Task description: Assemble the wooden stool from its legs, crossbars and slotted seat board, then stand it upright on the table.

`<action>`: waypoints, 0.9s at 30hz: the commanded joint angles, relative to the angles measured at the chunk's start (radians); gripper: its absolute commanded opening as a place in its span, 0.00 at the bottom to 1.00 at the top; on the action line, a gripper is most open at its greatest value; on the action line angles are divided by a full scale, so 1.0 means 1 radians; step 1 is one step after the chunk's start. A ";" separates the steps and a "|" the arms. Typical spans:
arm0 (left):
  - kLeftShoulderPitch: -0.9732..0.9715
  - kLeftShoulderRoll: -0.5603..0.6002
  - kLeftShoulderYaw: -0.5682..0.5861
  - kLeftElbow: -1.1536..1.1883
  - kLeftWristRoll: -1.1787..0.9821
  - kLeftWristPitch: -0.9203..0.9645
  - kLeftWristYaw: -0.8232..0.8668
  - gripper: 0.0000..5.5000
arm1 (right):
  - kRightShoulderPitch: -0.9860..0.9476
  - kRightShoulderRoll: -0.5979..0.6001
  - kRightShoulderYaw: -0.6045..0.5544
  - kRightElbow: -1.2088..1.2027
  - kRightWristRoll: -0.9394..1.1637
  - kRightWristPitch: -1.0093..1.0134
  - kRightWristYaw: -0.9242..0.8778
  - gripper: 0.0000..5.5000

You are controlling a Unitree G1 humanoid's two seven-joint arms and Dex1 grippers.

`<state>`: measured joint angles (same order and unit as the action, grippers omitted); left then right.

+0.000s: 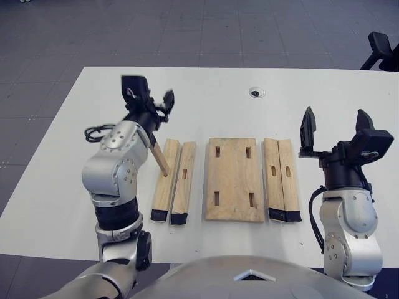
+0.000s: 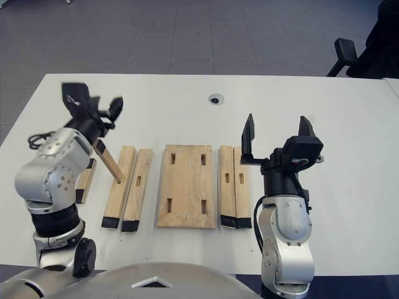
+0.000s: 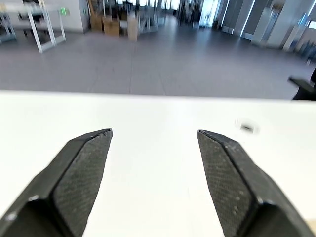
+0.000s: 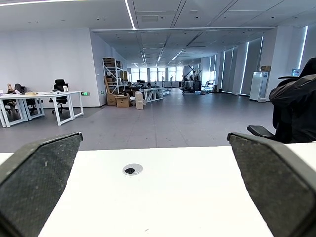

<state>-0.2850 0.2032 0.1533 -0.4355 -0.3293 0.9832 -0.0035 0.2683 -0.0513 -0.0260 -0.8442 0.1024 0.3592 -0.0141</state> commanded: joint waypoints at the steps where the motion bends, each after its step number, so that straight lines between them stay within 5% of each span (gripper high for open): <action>1: 0.111 -0.022 -0.001 0.041 -0.012 0.081 -0.010 0.58 | -0.006 0.004 -0.006 -0.014 0.005 0.011 -0.004 1.00; 6: 0.089 -0.037 0.032 0.015 -0.026 0.028 -0.007 0.58 | -0.003 0.008 -0.008 -0.002 0.005 0.000 -0.005 1.00; 11: -0.093 -0.073 0.190 -0.192 -0.102 -0.198 0.024 0.58 | 0.002 0.009 -0.005 0.004 0.005 -0.006 -0.002 1.00; 16: -0.049 -0.018 0.247 -0.459 -0.153 -0.149 0.062 0.58 | 0.011 0.010 -0.006 -0.013 0.003 -0.001 -0.004 1.00; 20: 0.441 0.004 0.150 -0.606 -0.209 -0.266 0.064 0.58 | 0.007 0.001 -0.017 -0.023 0.010 0.009 0.002 1.00; 27: 1.256 0.003 -0.146 -0.570 0.150 -0.721 -0.012 0.58 | 0.003 -0.012 -0.043 -0.028 0.022 0.018 0.017 1.00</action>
<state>0.8144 0.1992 0.0803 -1.0346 -0.2863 0.3470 0.0022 0.2867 -0.0548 -0.0594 -0.8616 0.1102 0.3597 -0.0067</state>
